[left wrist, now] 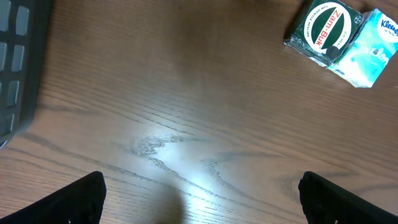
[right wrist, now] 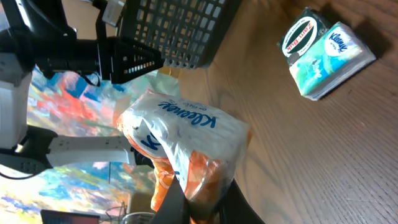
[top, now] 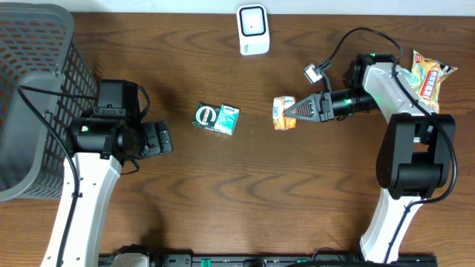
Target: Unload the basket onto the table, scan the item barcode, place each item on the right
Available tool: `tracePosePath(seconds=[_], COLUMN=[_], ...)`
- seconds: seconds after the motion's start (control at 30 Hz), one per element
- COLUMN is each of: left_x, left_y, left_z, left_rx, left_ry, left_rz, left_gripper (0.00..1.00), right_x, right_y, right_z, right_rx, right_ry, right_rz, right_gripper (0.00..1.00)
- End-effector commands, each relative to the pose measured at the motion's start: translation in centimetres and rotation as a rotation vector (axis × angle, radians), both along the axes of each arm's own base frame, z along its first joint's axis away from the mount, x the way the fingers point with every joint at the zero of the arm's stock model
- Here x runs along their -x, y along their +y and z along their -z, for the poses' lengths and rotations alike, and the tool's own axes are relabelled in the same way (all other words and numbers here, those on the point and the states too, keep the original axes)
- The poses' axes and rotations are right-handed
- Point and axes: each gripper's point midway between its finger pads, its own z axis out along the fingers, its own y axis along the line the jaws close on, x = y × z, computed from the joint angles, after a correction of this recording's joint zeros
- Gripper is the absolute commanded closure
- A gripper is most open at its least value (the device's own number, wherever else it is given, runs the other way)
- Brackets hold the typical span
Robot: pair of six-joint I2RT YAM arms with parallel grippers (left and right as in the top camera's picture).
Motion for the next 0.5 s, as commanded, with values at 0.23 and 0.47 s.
tracePosePath(seconds=[0.23,0.47], left_x=[0.12,0.12], left_y=[0.02,0.02], left_z=[0.25,0.25], left_rx=[-0.003,-0.003], left_ry=[0.010,0.010], left_rz=[-0.007,-0.007], left_gripper=[0.03,0.03], right_x=[-0.43,-0.51], right_y=[0.17,0.17], right_z=[-0.42,-0.37], right_rx=[-0.023,-0.023], right_ry=[-0.071,-0.079], right_rz=[-0.005,-0.005], right_gripper=[0.99,0.99])
